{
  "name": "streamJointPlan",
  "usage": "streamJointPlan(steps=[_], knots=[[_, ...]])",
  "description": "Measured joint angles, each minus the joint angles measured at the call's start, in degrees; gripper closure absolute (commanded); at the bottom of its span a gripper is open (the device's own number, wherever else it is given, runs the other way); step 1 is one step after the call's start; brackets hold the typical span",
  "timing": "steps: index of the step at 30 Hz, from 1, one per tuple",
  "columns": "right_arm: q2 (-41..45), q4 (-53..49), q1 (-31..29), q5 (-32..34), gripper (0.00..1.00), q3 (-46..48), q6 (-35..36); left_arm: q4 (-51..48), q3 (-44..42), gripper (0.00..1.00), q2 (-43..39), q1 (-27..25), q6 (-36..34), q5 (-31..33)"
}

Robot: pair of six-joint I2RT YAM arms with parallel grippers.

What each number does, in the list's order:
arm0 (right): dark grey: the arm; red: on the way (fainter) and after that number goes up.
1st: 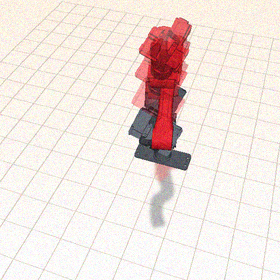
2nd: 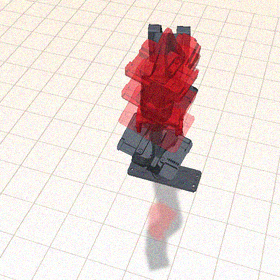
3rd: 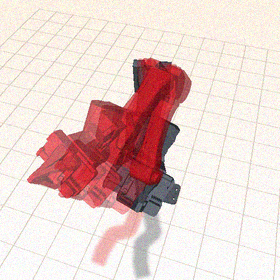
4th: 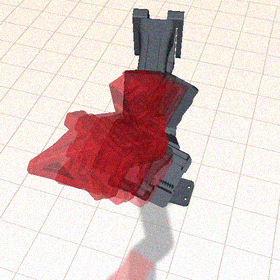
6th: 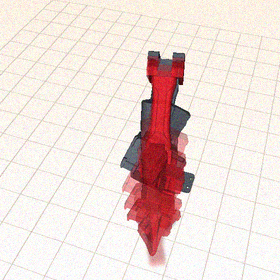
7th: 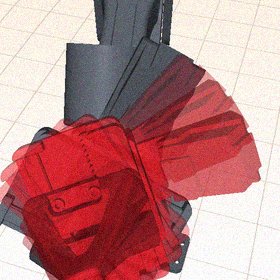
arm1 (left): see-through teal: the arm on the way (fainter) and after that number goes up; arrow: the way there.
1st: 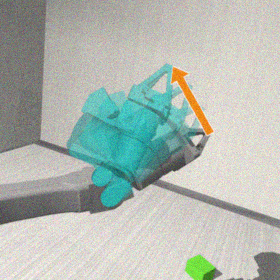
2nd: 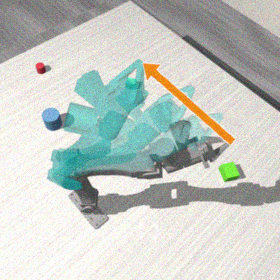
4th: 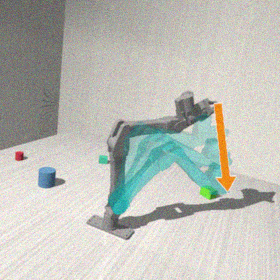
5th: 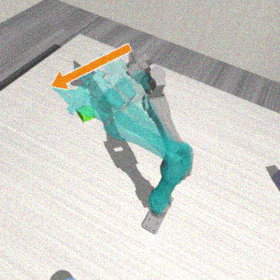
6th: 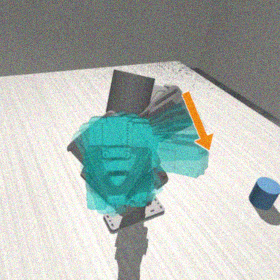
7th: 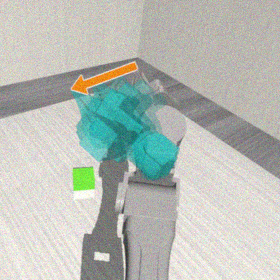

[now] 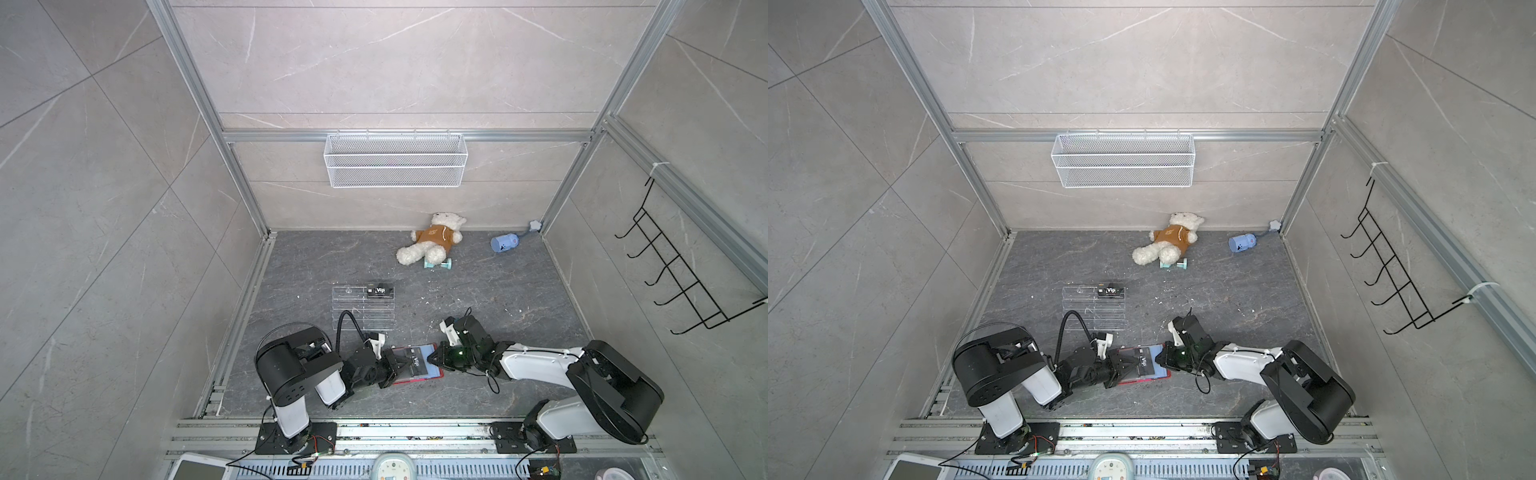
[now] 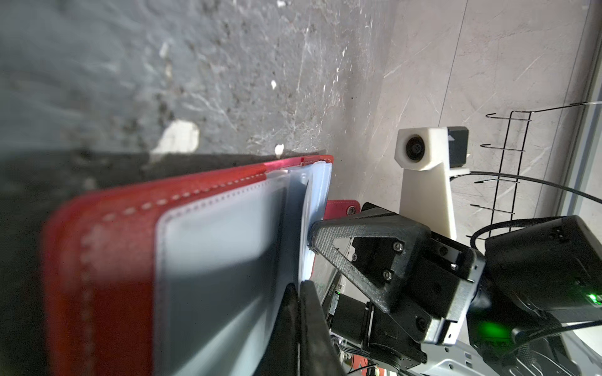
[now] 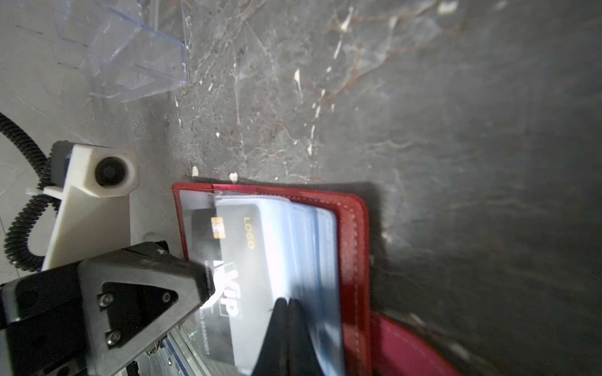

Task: Take the credit cards out of the card holder

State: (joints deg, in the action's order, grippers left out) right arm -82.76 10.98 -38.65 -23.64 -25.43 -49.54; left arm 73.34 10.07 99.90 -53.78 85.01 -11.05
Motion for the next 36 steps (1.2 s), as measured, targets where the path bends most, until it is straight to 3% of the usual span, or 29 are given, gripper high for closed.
streamJointPlan(steps=[9,14,28,36], knots=[[0.6,-0.8,0.0,0.0,1.00,0.0,0.0,-7.0,-2.4,1.00,-10.2,-0.2,0.4,3.6],[1.4,-1.9,0.0,0.0,0.92,0.0,-0.1,-13.8,-2.4,1.00,-19.2,-0.2,0.4,6.0],[12.9,-4.8,0.0,0.5,0.28,-4.2,-3.7,-41.1,-0.8,1.00,-48.7,-0.2,-1.0,14.8],[20.0,-0.6,0.0,2.9,0.15,-4.6,-7.5,-45.0,4.0,1.00,-52.8,-0.2,-3.9,22.7]])
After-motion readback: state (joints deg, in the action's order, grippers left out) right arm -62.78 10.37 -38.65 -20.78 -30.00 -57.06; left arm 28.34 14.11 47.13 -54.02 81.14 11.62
